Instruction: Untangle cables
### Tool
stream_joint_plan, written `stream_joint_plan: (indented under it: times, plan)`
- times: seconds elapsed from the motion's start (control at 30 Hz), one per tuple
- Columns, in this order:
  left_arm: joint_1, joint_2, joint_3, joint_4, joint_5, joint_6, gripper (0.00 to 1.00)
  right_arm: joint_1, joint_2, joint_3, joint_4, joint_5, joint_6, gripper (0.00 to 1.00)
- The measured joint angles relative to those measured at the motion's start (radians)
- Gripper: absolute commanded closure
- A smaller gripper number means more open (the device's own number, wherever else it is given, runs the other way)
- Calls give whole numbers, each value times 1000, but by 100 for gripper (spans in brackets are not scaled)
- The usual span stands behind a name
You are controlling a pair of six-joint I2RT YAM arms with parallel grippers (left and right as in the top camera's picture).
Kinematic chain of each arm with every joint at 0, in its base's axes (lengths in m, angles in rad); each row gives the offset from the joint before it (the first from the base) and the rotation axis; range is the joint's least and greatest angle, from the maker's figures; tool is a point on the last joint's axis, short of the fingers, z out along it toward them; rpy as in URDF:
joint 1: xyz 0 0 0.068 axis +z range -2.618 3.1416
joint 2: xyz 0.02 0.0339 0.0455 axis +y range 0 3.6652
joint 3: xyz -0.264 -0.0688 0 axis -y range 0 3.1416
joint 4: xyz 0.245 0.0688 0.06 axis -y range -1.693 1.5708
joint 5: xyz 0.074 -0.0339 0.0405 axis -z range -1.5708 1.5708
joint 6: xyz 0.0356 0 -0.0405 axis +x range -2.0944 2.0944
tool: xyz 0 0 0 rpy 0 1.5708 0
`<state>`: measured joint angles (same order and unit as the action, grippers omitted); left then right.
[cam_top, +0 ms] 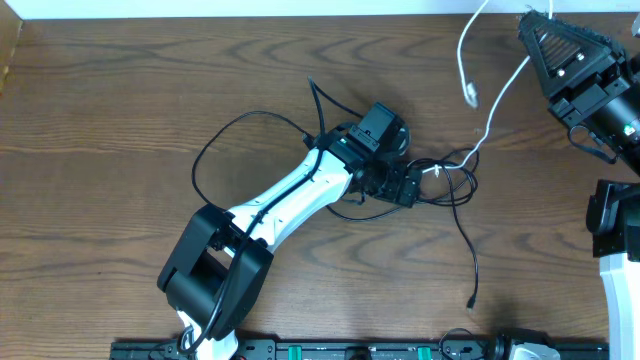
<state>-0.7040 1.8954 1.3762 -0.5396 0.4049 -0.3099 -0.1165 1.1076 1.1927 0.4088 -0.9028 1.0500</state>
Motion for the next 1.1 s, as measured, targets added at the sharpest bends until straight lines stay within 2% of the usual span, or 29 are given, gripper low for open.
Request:
stream_joint_plan:
  times: [0.2,0.33,0.47,0.63,0.77,0.87,0.93,1.1]
  plan:
    - [0,0,0,76,-10,-6,2,0,0,0,0,-11,0,99]
    - [0,0,0,76,-74,-35,2,0,0,0,0,-19,2,99]
    - [0,0,0,76,-224,-62,2,0,0,0,0,-24,8,99]
    - [5,1,0,96,-467,-159,2,0,0,0,0,-46,12,99]
    - [33,1,0,161,-566,-204,2,0,0,0,-4,-74,15,99]
    - [70,1,0,182,-567,-219,2,0,-2,1,-56,-92,8,99]
    - [93,1,0,175,-536,-217,2,0,-4,5,-155,-92,-15,99]
    - [122,1,0,132,-361,-150,4,0,0,5,-174,-85,-38,99]
